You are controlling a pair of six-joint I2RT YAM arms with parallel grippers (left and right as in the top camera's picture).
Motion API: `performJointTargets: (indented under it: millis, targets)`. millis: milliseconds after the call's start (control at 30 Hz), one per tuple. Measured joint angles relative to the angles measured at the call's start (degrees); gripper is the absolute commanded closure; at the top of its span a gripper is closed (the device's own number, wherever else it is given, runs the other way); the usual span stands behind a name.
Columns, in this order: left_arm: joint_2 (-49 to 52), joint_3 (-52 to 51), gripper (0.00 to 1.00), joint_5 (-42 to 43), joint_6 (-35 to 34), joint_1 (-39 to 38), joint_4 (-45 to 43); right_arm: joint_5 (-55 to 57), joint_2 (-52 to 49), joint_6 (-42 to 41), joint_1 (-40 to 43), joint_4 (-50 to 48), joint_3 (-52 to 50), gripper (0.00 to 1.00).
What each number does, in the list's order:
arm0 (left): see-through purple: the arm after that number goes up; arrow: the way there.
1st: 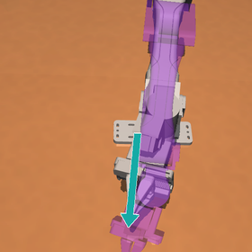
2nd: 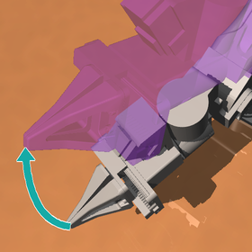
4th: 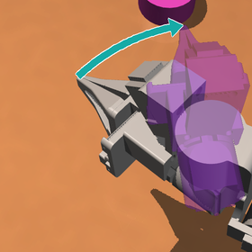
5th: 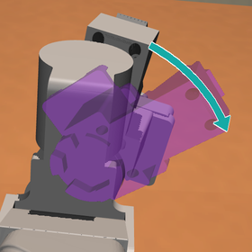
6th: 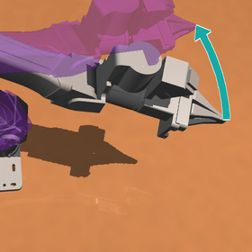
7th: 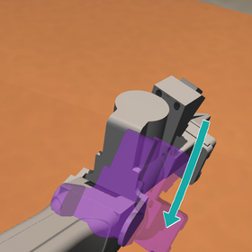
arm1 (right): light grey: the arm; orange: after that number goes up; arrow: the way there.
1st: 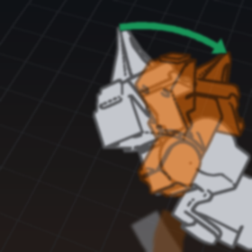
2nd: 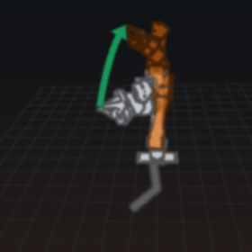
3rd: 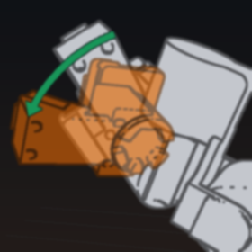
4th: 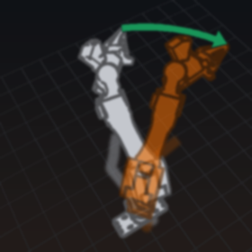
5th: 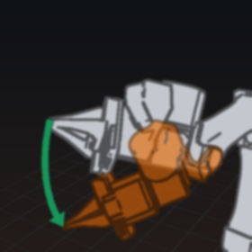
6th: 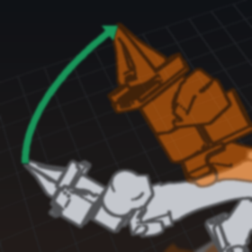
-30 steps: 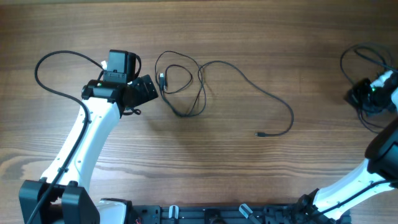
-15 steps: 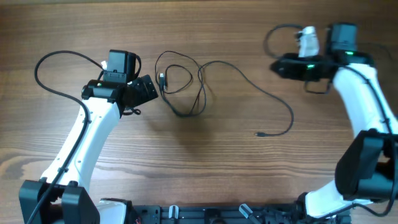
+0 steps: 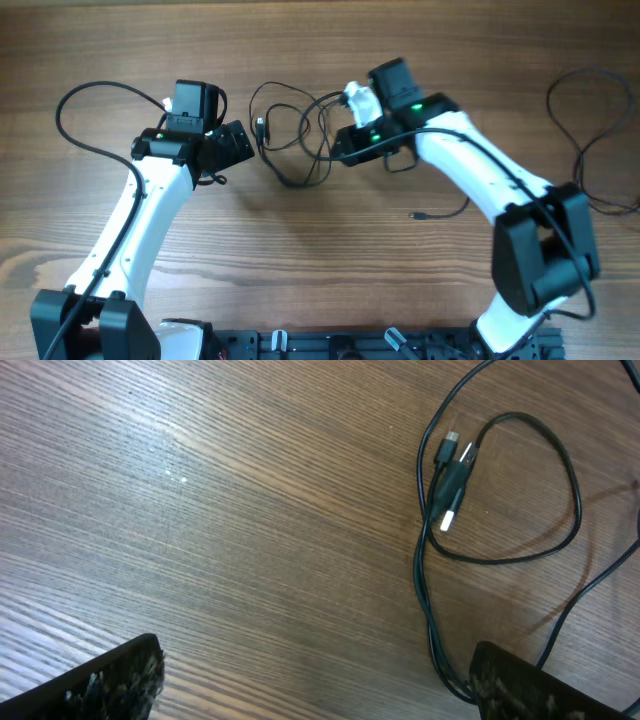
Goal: Untangle cables
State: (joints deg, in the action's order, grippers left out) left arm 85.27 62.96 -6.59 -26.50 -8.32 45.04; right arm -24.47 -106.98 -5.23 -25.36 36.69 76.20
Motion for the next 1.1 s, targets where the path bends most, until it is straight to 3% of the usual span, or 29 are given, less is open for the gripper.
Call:
performJointTargets:
  millis: [267,300,467,633,833,1100]
  targets:
    - [0.0,0.0,0.0,0.0,0.0,0.0,0.0,3.9,-6.5,-6.5,-3.3,-9.5,0.0,0.55]
    - [0.0,0.0,0.0,0.0,0.0,0.0,0.0,4.1,-7.1,-7.1,-3.5,-10.3,0.0,0.58]
    - [0.0,0.0,0.0,0.0,0.0,0.0,0.0,4.4,-8.5,-10.3,-4.0,-11.5,0.0,0.95]
    - [0.0,0.0,0.0,0.0,0.0,0.0,0.0,2.0,-9.2,-10.7,-4.1,-10.7,0.0,0.96]
    - [0.0,0.0,0.0,0.0,0.0,0.0,0.0,-10.2,-7.1,-6.1,-2.9,-6.1,0.5,0.96]
    - [0.0,0.0,0.0,2.1,-0.2,0.0,-1.6,-16.1,10.0,0.5,-1.0,-4.7,11.0,0.96]
